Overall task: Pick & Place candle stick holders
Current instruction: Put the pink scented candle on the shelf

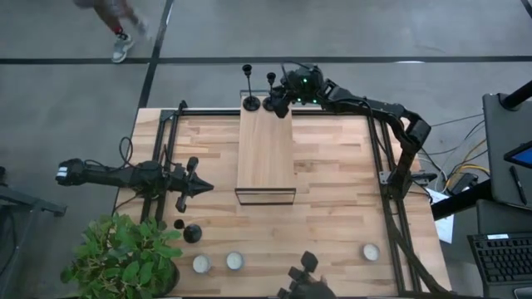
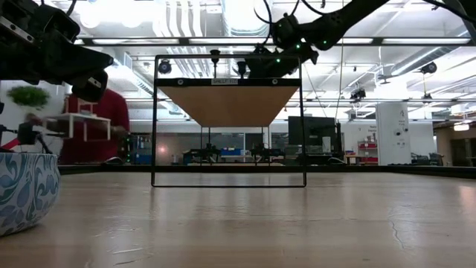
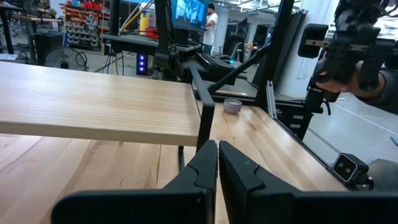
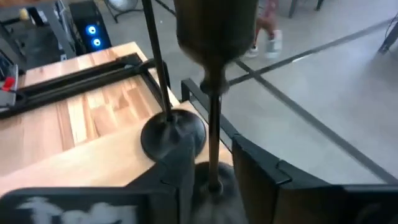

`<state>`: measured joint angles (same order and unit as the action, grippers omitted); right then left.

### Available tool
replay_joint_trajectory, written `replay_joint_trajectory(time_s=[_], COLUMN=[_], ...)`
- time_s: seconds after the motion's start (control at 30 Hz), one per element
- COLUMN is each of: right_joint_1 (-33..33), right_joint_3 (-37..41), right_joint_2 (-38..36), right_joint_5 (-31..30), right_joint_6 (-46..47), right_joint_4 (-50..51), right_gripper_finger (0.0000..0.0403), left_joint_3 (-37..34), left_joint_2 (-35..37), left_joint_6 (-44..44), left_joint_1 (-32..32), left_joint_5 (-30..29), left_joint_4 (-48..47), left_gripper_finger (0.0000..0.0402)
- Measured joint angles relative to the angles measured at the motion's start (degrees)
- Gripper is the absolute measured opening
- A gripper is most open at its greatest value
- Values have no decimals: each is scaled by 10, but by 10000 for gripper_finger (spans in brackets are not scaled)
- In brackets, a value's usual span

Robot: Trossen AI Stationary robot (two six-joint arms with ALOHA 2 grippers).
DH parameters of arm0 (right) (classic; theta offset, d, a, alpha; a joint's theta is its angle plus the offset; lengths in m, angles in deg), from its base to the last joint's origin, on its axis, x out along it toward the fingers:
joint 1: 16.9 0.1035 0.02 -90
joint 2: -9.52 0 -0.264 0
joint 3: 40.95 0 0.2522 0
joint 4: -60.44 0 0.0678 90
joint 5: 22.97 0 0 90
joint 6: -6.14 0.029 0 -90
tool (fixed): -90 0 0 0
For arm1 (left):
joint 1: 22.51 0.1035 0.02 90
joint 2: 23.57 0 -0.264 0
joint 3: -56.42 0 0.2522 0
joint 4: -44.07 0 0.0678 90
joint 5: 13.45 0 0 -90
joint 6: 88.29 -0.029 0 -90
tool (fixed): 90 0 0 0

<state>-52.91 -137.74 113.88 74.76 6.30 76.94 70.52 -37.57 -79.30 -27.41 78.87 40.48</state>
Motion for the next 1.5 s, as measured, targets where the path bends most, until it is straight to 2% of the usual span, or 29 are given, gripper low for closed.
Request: replay_joint_trajectory(time_s=[0.1,0.33,0.53,0.77,1.03,1.13,1.27,1.5], right_joint_1=[0,4,18,67,171,224,302,426], right_joint_3=[0,-1,-1,-1,-1,0,8,49], right_joint_2=[-3,-32,-65,-111,-171,-189,-207,-223], right_joint_5=[7,78,121,125,123,98,43,23], right_joint_6=[11,20,24,9,35,57,111,259], right_joint_4=[26,122,182,255,394,453,509,557], right_gripper_finger=[131,162,174,178,164,157,148,135], left_joint_3=[0,0,0,0,0,0,0,0], left_joint_2=[0,0,0,0,0,0,0,0], left_joint_6=[0,0,0,0,0,0,0,0], left_joint_1=[0,0,0,0,0,0,0,0], left_joint_5=[0,0,0,0,0,0,0,0], left_joint_4=[0,0,0,0,0,0,0,0], left_gripper_finger=[14,14,14,14,14,14,14,14])
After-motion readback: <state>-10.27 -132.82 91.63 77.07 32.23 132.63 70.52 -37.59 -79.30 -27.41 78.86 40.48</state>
